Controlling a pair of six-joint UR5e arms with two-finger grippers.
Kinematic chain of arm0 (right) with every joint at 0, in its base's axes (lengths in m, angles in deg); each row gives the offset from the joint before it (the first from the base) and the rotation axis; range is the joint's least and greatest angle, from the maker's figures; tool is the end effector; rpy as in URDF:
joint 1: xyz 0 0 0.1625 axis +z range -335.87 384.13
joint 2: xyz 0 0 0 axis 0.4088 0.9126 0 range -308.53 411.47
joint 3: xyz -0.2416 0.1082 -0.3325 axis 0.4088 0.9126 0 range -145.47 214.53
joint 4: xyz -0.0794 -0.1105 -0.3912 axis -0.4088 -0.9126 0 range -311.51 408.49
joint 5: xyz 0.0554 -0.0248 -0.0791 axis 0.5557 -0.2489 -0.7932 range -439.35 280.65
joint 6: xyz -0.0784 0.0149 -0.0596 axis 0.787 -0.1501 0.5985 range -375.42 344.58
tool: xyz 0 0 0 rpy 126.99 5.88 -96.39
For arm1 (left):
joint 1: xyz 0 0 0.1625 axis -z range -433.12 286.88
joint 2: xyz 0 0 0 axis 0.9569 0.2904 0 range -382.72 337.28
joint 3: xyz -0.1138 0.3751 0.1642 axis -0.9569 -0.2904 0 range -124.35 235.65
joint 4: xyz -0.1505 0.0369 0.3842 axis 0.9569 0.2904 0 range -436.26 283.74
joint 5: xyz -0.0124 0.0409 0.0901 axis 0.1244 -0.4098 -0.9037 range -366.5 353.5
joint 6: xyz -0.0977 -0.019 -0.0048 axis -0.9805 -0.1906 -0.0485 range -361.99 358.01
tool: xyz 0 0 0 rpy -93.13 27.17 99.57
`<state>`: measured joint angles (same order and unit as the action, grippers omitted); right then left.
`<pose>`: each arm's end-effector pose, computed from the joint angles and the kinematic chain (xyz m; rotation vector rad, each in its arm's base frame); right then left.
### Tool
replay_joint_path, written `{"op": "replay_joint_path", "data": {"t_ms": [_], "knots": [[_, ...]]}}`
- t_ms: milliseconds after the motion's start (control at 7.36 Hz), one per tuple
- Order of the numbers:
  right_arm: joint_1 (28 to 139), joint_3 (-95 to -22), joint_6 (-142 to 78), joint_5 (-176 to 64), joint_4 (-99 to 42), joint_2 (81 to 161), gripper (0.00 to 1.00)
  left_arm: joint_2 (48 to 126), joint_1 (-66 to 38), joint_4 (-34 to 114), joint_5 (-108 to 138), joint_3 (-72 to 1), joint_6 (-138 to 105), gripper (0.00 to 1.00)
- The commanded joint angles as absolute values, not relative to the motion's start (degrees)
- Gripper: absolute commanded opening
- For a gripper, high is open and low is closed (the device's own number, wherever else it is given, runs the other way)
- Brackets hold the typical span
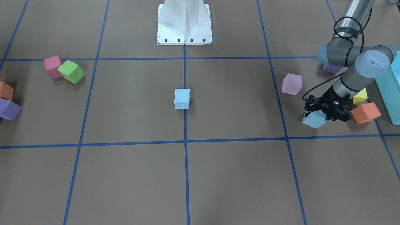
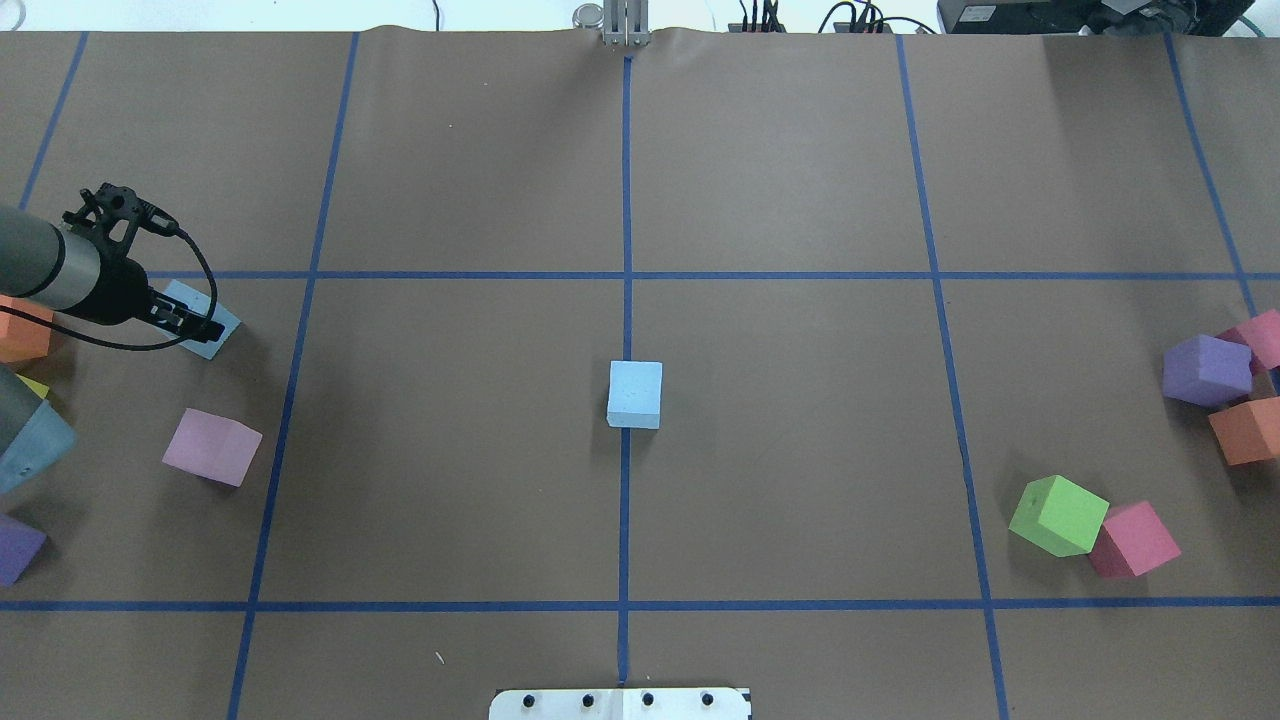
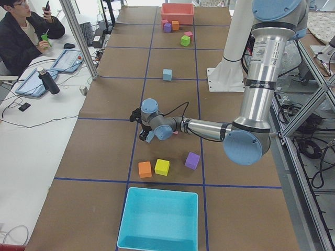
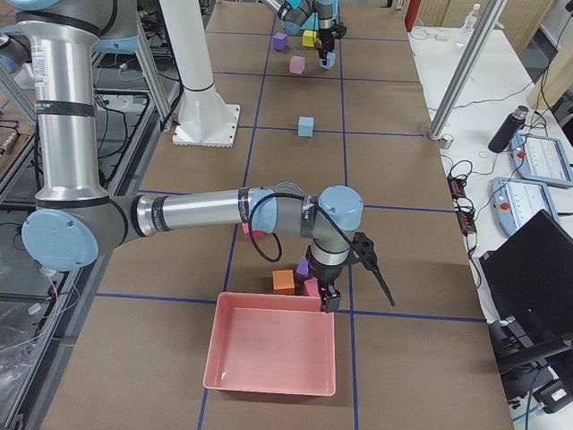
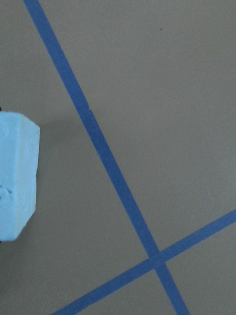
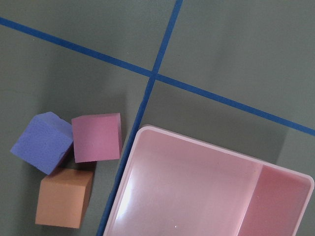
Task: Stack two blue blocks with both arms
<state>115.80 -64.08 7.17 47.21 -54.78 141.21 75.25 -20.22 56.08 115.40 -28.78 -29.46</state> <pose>0.0881 -0.4803 0.6144 0.0619 -0.6422 -0.3279 0.2864 -0.5123 0.5568 0.3623 0.8561 0.3732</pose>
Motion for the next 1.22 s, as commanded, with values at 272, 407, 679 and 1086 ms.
{"op": "replay_joint_path", "data": {"t_ms": [272, 407, 679, 1086], "knots": [[115.8, -64.2, 7.1, 47.1, -54.8, 141.8, 1.00, 82.0, -20.3, 40.8, 118.3, -38.0, -34.0, 0.16], [115.8, -64.1, 7.1, 47.1, -54.7, 141.9, 1.00, 86.8, -20.5, 35.4, 116.9, -38.9, -39.2, 0.16], [115.8, -63.5, 7.2, 47.1, -54.7, 142.2, 1.00, 96.0, -27.5, 25.6, 110.9, -39.4, -48.7, 0.16], [115.8, -63.5, 0.8, 47.1, -53.9, 142.9, 1.00, 110.8, -36.1, 11.5, 106.3, -38.9, -61.3, 0.16]]}}
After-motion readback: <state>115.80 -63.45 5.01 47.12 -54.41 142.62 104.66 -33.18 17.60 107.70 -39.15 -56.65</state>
